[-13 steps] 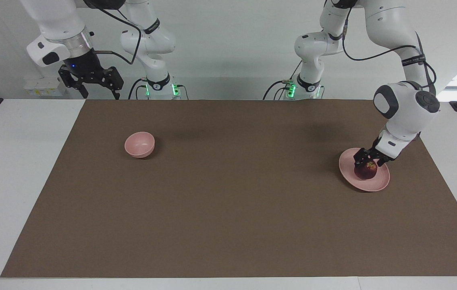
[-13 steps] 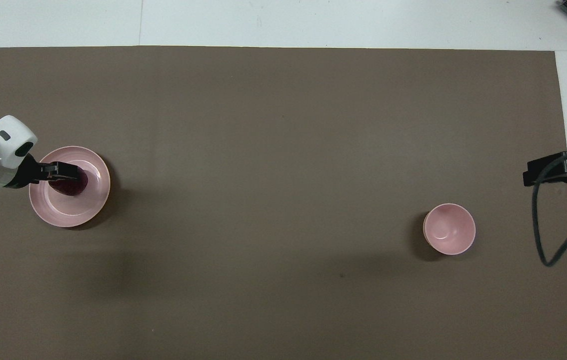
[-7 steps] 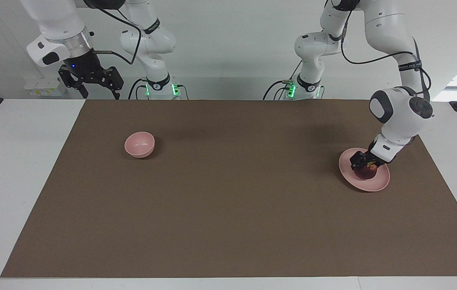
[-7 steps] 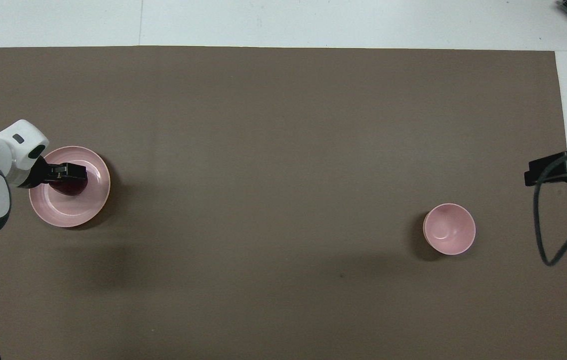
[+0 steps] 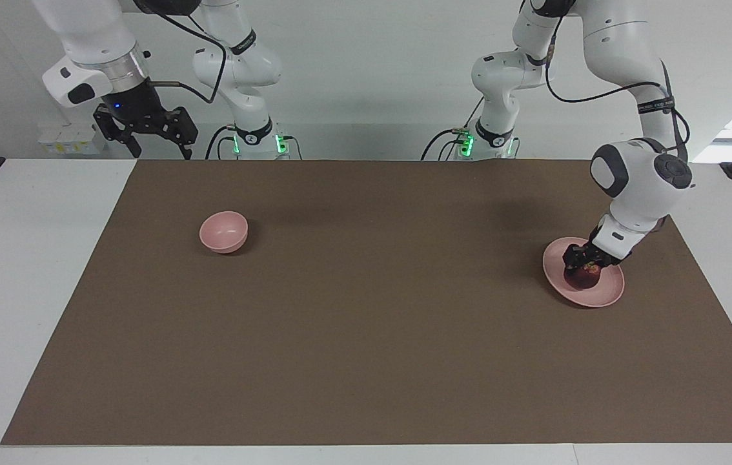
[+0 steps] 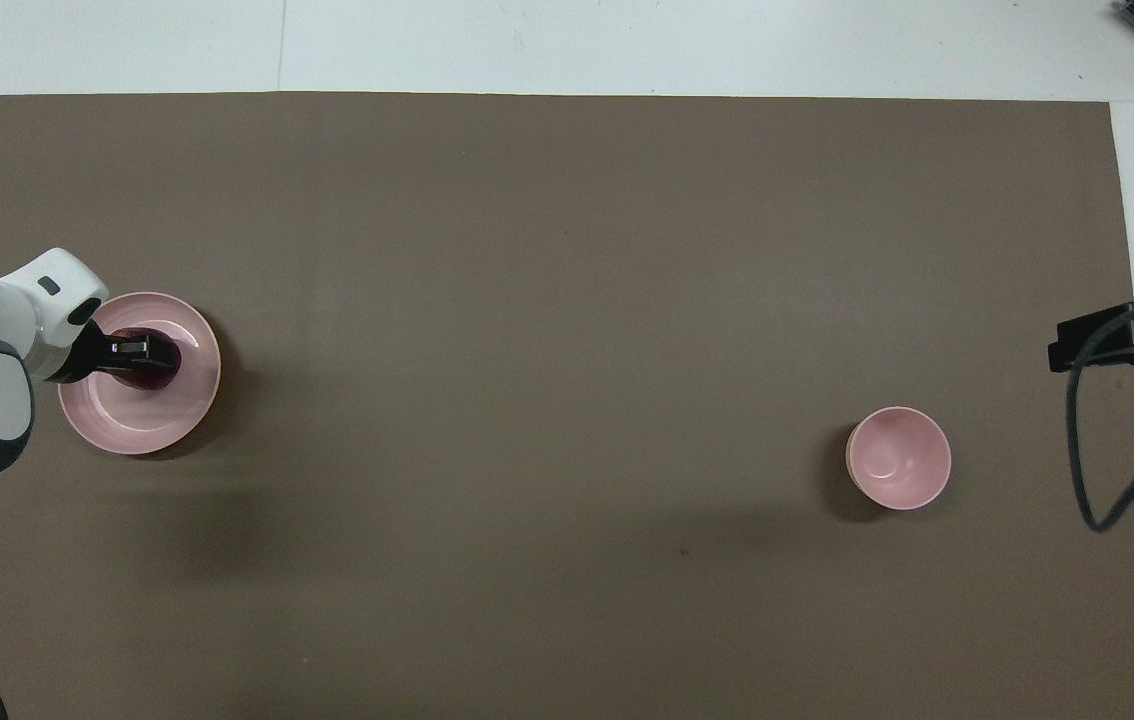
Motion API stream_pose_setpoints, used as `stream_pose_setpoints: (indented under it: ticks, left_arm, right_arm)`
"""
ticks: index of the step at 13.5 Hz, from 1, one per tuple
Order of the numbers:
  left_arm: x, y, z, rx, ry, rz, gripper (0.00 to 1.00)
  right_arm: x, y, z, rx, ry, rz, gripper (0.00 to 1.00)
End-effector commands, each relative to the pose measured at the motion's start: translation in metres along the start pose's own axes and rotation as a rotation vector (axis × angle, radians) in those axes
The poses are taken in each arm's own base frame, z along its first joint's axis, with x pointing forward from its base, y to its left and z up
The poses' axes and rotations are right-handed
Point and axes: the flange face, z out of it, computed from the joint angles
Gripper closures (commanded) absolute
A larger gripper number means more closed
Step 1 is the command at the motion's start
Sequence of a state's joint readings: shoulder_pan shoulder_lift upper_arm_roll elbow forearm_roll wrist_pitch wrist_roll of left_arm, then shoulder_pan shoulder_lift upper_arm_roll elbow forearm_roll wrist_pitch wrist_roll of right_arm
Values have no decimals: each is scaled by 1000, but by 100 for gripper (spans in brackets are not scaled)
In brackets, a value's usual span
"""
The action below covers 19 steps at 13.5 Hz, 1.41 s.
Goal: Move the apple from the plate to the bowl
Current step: 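Close the left gripper on the apple and lift it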
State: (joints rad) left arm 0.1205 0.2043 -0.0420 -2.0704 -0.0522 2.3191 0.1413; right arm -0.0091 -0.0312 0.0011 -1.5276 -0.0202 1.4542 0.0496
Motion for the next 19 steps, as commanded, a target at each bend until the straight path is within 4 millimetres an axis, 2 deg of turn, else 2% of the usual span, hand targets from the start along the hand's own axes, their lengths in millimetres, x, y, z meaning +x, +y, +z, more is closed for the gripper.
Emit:
stream_pose_setpoints:
  ticks: [1, 3, 5, 6, 9, 12, 14, 16, 19]
  left_arm:
    - [11, 12, -41, 13, 73, 35, 100]
    - [19, 23, -67, 4, 84, 45, 100]
    - [26, 43, -98, -22, 45, 64, 100]
    - [28, 58, -115, -73, 43, 62, 100]
    - [21, 102, -149, -246, 76, 34, 100]
    - [8, 144, -159, -339, 25, 17, 100]
    - [-1, 165, -170, -431, 14, 9, 100]
    - [-10, 175, -182, -509, -10, 0, 100]
    - [-21, 195, -198, -618, -36, 1, 100]
  right_arm:
    - [-1, 9, -2, -13, -13, -10, 0]
    - [-11, 4, 9, -2, -22, -10, 0]
    - [-18, -4, 24, 9, 22, -27, 0]
    - [-19, -7, 30, 35, 22, -29, 0]
    - [-21, -22, 50, 184, -21, -18, 0]
    - [-18, -41, 80, 355, -62, 10, 0]
    - [-13, -56, 102, 503, -91, 49, 0]
    - [-11, -82, 122, 582, -130, 63, 0]
    - [-10, -111, 137, 709, -193, 145, 0]
